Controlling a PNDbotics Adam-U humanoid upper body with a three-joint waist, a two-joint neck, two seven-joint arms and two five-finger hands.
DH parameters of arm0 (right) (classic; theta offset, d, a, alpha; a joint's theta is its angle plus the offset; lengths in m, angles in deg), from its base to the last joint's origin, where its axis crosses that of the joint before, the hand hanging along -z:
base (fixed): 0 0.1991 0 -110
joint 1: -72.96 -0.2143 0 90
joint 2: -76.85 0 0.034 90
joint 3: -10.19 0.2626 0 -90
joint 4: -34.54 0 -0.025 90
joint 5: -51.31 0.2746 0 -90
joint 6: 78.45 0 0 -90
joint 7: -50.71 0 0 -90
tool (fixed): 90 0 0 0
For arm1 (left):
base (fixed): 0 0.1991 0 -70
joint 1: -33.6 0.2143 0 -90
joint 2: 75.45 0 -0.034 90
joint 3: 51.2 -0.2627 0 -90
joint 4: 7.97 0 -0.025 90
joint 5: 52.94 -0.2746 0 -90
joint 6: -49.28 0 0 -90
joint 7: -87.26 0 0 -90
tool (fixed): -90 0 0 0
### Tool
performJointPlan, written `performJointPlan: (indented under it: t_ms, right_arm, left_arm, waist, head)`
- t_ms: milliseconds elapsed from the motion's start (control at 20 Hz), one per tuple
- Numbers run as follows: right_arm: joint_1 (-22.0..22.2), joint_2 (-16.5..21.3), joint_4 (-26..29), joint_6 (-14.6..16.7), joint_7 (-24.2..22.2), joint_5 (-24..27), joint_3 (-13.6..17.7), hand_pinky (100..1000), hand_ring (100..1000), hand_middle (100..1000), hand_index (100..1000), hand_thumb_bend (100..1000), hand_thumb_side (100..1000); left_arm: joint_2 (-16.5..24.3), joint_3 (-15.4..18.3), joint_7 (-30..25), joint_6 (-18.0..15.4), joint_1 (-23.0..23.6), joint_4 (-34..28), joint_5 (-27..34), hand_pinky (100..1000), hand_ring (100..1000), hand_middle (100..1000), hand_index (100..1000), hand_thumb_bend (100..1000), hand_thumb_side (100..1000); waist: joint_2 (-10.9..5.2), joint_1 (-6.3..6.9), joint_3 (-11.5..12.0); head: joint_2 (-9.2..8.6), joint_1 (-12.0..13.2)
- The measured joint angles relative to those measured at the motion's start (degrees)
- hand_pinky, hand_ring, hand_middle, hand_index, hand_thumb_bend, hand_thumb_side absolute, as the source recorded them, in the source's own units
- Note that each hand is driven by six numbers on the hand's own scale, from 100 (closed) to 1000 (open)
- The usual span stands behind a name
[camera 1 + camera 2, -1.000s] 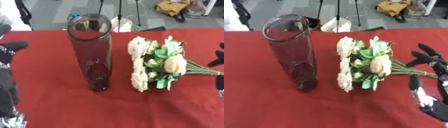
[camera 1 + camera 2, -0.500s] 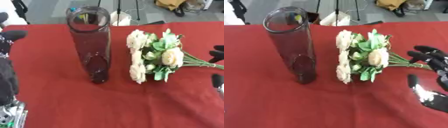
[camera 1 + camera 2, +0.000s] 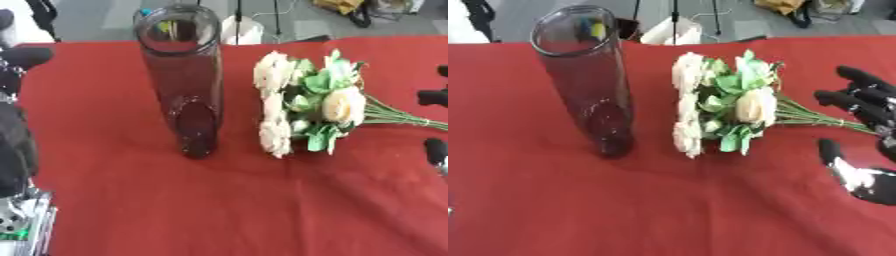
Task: Arrange flowers into the vase.
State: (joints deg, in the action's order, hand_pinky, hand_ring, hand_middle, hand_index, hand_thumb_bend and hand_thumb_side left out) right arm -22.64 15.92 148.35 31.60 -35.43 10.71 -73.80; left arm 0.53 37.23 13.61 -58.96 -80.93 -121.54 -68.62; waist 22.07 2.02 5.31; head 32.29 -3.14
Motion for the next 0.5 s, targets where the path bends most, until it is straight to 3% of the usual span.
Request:
performJointPlan:
  t_ms: [500]
  right_arm:
    - [-2.13,4.62,0.00,-6.39,-7.07,2.94,-0.40,864,1000,776,947,100,995]
  left_arm:
    - [0.01,-0.04,-0.41,0.12,0.28,0.00,0.05,716,640,799,876,100,1000]
  waist:
    - [-0.26,0.18,0.25]
  head:
    - [-0.15,-1.53]
